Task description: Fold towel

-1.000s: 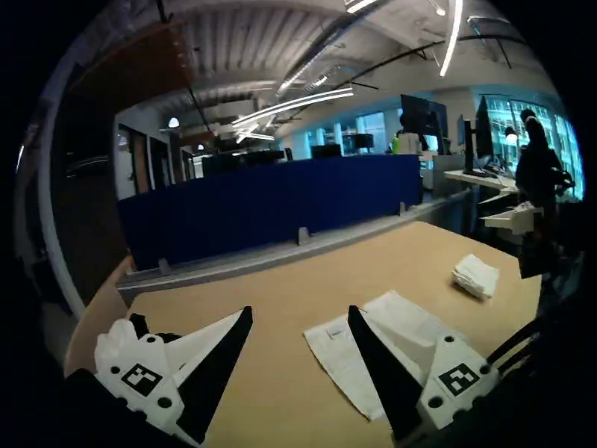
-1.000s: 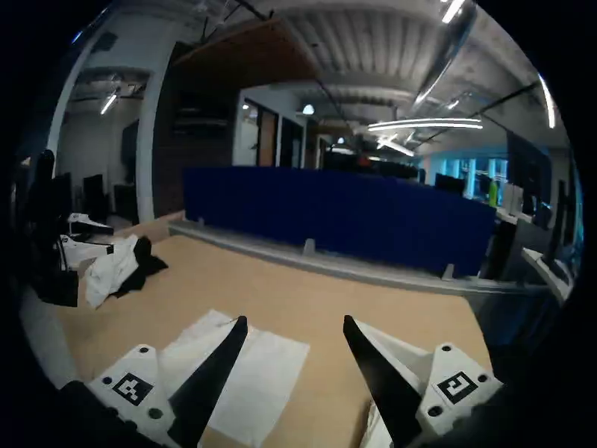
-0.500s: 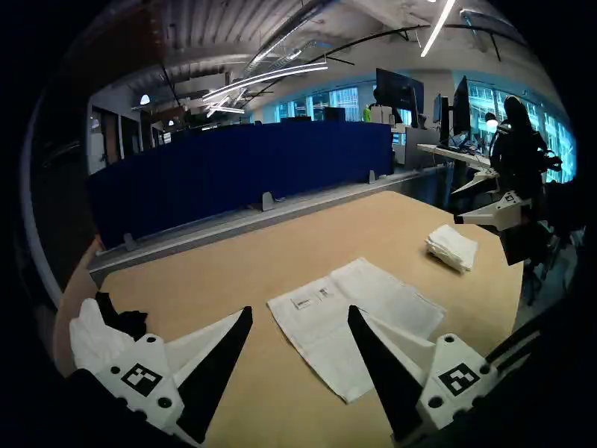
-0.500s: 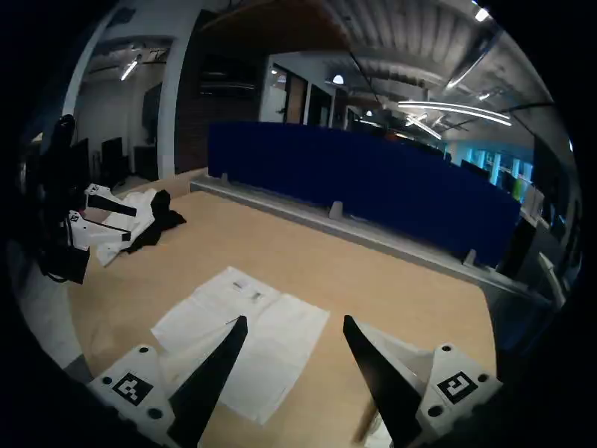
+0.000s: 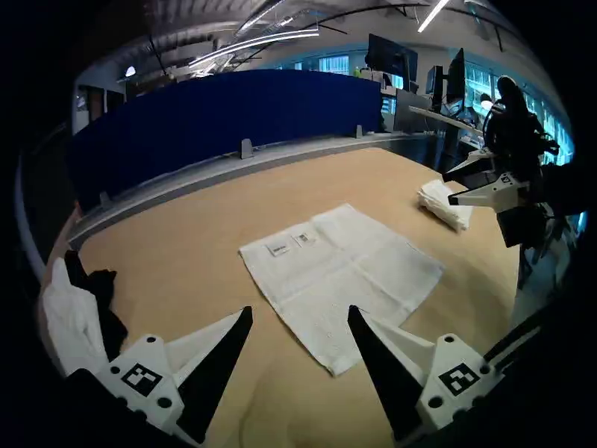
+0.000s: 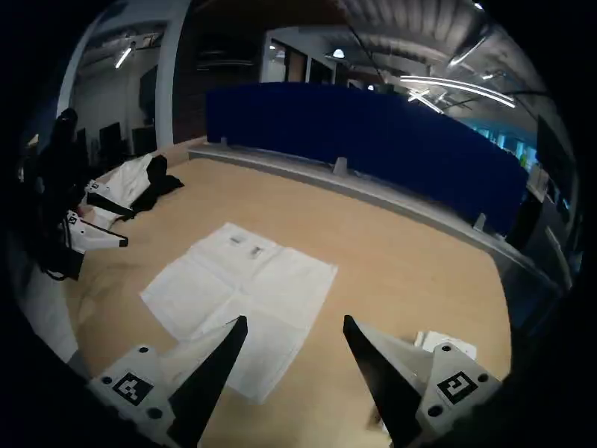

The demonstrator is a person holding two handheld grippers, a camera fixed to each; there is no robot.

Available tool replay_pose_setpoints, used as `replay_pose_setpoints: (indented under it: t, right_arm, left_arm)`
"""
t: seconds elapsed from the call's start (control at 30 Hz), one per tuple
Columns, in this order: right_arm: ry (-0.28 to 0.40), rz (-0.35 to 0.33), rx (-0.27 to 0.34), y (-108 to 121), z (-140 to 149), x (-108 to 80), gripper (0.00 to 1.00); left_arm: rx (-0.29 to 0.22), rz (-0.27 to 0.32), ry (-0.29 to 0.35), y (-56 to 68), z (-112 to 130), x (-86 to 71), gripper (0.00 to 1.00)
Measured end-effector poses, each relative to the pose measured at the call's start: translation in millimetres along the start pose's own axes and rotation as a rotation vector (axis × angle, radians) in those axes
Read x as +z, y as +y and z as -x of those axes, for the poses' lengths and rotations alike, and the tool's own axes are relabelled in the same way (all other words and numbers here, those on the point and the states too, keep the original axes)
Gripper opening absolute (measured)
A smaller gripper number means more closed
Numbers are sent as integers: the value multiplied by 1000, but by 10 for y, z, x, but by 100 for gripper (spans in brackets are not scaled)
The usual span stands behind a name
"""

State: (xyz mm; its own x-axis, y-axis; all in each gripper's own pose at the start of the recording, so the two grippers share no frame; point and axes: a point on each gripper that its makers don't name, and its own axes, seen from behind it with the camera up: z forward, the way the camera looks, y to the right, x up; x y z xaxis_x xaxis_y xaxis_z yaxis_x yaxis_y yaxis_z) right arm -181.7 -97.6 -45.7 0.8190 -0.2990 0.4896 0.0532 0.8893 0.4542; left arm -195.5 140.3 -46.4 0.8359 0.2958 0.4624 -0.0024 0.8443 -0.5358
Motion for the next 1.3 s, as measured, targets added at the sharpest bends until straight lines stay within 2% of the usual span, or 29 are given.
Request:
replay_pose_setpoints:
  t: [0.37, 0.7, 1.0, 1.3]
  right_arm:
    - [-116, -49, -20, -222, 616, 121, 98]
    - [-200, -69, -25, -374, 1065, 113, 96]
    - [-266, -97, -13, -484, 1359, 64, 86]
    - [-308, -110, 19, -564, 1532, 29, 75]
  left_arm:
    - [0, 56, -115, 204, 513, 225, 95]
    - [-50, 100, -196, 372, 829, 333, 95]
    - [-59, 118, -242, 447, 926, 346, 94]
    - [-62, 124, -277, 541, 964, 369, 83]
